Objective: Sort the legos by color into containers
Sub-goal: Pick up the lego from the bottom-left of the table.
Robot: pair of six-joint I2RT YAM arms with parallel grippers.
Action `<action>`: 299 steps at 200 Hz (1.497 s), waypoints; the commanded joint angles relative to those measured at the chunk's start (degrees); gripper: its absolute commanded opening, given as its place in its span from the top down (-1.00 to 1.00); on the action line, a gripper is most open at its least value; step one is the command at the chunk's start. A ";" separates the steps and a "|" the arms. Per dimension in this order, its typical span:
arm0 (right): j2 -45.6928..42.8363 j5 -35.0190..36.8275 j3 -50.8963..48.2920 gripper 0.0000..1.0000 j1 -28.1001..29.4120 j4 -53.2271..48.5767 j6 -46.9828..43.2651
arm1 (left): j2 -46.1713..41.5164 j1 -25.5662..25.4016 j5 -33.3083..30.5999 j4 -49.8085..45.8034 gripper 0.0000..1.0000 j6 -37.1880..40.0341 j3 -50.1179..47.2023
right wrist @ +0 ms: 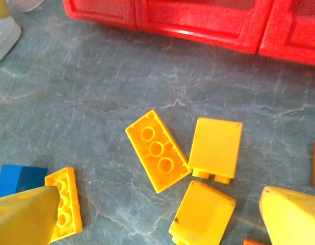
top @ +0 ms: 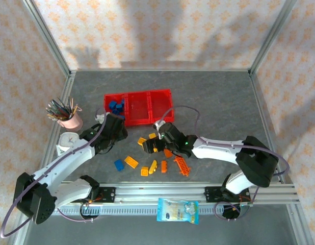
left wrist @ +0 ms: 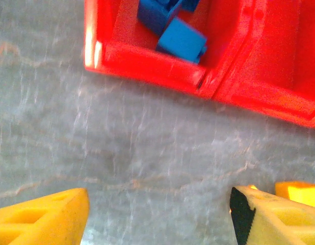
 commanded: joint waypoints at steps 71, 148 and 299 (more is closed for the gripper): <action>-1.17 0.53 -3.74 -0.99 2.31 6.69 3.12 | -9.70 -9.32 3.67 -10.28 -0.51 -16.50 -11.37; -0.26 1.25 -3.22 -0.99 2.33 6.78 3.36 | -6.38 -16.51 4.25 -6.95 -0.39 -21.45 -15.24; -1.18 1.75 -1.79 -0.99 2.37 6.68 4.60 | -6.90 -16.97 1.27 -6.02 0.42 -19.69 -14.67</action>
